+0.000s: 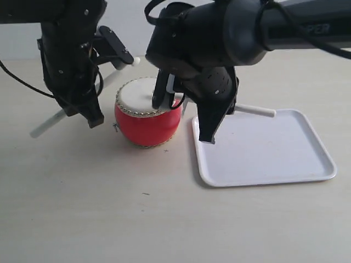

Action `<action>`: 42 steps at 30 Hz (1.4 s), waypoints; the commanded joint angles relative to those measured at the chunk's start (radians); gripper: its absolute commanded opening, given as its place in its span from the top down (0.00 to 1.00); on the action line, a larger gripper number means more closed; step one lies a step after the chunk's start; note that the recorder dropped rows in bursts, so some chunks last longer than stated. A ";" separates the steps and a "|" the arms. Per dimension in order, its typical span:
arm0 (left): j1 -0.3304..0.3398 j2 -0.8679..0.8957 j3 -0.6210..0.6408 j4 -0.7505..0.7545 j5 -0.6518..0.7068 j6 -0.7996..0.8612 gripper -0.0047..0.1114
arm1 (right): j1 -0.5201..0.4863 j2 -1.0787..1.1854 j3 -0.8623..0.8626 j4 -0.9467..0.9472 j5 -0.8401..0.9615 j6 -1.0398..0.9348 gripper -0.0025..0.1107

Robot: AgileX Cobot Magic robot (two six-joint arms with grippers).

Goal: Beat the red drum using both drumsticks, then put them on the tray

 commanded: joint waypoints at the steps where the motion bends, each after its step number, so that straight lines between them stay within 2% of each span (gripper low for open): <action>1: 0.003 -0.067 0.001 0.012 0.000 -0.031 0.96 | 0.000 0.054 -0.007 0.000 -0.003 -0.011 0.98; 6: 0.003 -0.091 0.001 -0.010 0.000 -0.052 0.96 | 0.000 0.036 -0.007 -0.007 -0.003 -0.009 0.98; 9: 0.003 -0.091 0.001 -0.091 -0.006 -0.052 0.96 | 0.000 -0.015 -0.007 -0.007 -0.003 0.018 0.98; 16: 0.001 -0.091 0.001 -0.362 -0.252 -0.011 0.96 | -0.005 -0.187 -0.007 0.012 -0.046 0.143 0.98; 20: 0.001 -0.091 0.001 -0.565 -0.357 0.118 0.96 | -0.049 -0.255 -0.007 0.090 -0.084 0.177 0.98; 23: 0.001 -0.091 0.001 -0.790 -0.428 0.264 0.96 | -0.107 -0.293 -0.007 0.161 -0.110 0.229 0.98; 29: 0.001 -0.077 0.001 -1.187 -0.492 0.551 0.96 | -0.210 -0.351 -0.005 0.365 -0.198 0.161 0.98; 32: 0.001 -0.049 0.001 -1.279 -0.492 0.627 0.96 | -0.224 -0.373 -0.005 0.442 -0.202 0.081 0.98; 39: 0.001 0.040 0.001 -1.383 -0.509 0.689 0.96 | -0.233 -0.378 -0.005 0.447 -0.180 0.071 0.98; 42: 0.001 0.072 0.001 -1.524 -0.527 0.777 0.96 | -0.251 -0.361 -0.005 0.455 -0.178 0.084 0.98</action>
